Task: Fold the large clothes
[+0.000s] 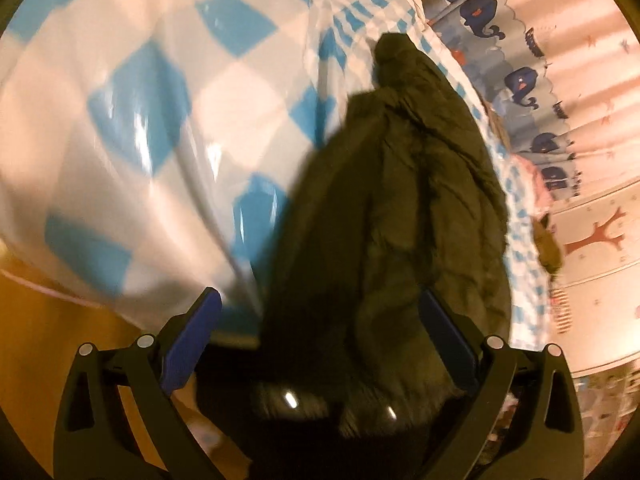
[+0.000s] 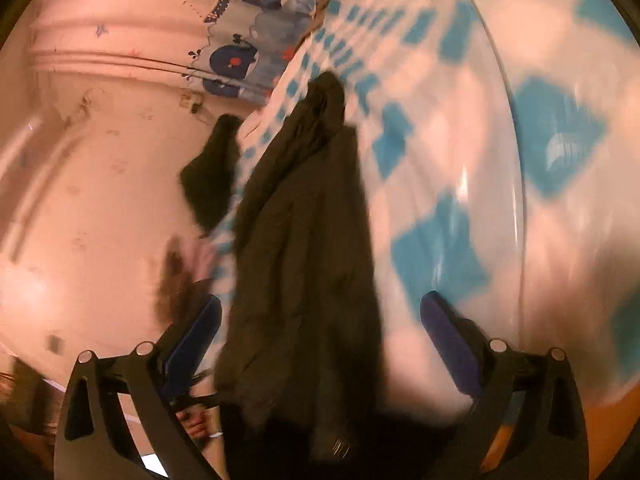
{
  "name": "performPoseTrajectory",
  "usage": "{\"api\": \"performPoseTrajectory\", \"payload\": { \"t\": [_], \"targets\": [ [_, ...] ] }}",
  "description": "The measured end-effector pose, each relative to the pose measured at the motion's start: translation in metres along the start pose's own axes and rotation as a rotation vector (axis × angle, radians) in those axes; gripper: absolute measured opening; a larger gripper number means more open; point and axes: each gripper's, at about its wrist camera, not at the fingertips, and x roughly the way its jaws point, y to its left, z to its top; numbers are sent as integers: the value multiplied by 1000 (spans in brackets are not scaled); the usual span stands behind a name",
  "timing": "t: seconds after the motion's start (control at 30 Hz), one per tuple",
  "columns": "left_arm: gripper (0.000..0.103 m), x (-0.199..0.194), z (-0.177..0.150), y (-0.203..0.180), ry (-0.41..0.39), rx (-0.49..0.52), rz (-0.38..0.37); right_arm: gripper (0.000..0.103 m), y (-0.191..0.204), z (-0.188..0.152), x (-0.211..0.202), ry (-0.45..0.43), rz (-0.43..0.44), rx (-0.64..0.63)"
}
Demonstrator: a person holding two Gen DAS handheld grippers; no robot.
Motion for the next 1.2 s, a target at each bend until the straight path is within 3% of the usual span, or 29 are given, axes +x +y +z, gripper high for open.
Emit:
{"api": "performPoseTrajectory", "payload": {
  "t": [0.13, 0.3, 0.43, 0.5, 0.57, 0.6, 0.7, 0.77, 0.9, 1.03, 1.2],
  "targets": [
    [95, 4, -21, 3, 61, -52, -63, 96, -10, -28, 4, 126, 48, 15],
    [95, 15, -30, -2, 90, -55, -76, 96, -10, -48, 20, 214, 125, 37],
    [95, 19, -27, 2, 103, -97, -129, 96, 6, -48, 40, 261, 202, 11],
    [95, 16, -27, 4, 97, -100, -181, 96, 6, -45, 49, 285, 185, 14],
    [95, 14, -23, 8, 91, -108, -220, 96, 1, -42, 58, 303, 107, 27],
    [95, 14, -21, 9, 91, -110, -234, 97, -2, -41, 60, 307, 116, 39],
    [95, 12, -19, 13, 102, -125, -283, 97, 5, -43, 63, 327, 202, 24],
    [95, 9, -19, 10, 101, -117, -354, 97, 8, -45, 63, 334, 268, 16],
    [95, 12, -12, 7, 94, -67, -255, 97, -5, -44, 71, 340, 199, 44],
    [95, 23, -6, 14, 90, -116, -312, 97, -8, -38, 75, 334, 200, 66],
    [95, 40, -1, 14, 98, -111, -170, 96, -16, -37, 76, 341, 226, 113]
  ]
}}
